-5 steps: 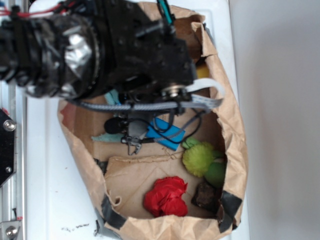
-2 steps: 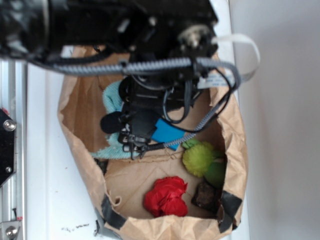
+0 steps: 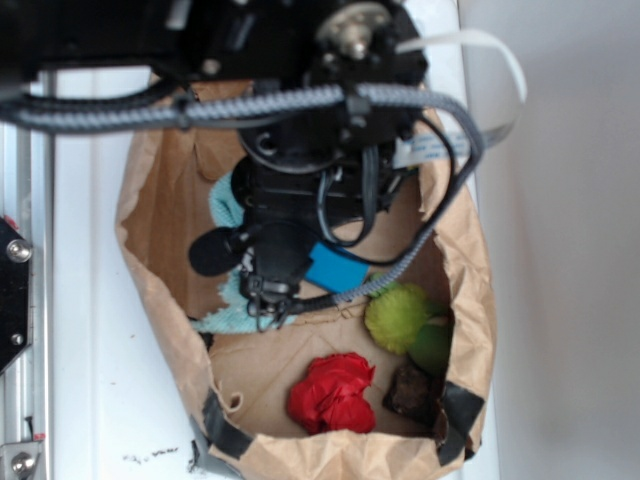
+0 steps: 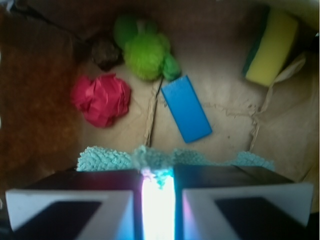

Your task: Grab the blue cloth.

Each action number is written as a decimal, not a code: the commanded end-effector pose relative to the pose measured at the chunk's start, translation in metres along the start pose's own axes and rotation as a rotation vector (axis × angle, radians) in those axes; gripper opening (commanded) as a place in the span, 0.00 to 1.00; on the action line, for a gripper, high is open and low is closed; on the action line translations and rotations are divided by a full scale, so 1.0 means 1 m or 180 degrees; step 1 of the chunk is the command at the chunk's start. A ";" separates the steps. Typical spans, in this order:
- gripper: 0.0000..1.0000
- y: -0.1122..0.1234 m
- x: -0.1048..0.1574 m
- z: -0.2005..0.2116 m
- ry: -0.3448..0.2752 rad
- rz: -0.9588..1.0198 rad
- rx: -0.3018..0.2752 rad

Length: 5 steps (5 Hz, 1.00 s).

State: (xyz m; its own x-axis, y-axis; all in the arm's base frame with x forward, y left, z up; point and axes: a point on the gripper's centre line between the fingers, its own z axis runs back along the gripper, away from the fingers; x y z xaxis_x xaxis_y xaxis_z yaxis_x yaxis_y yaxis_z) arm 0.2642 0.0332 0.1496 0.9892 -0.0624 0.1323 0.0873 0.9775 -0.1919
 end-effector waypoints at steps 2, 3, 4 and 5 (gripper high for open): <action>0.00 -0.023 0.014 0.039 -0.0771 0.0110 0.0562; 0.00 -0.024 0.015 0.043 -0.0685 0.0155 0.0773; 0.00 -0.024 0.016 0.049 -0.0535 0.0161 0.0850; 0.00 -0.022 0.017 0.055 -0.0438 0.0188 0.0825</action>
State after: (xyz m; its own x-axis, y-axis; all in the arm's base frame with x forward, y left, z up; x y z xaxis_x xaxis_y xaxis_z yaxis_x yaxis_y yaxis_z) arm 0.2688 0.0186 0.1913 0.9796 0.0023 0.2010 -0.0116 0.9989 0.0450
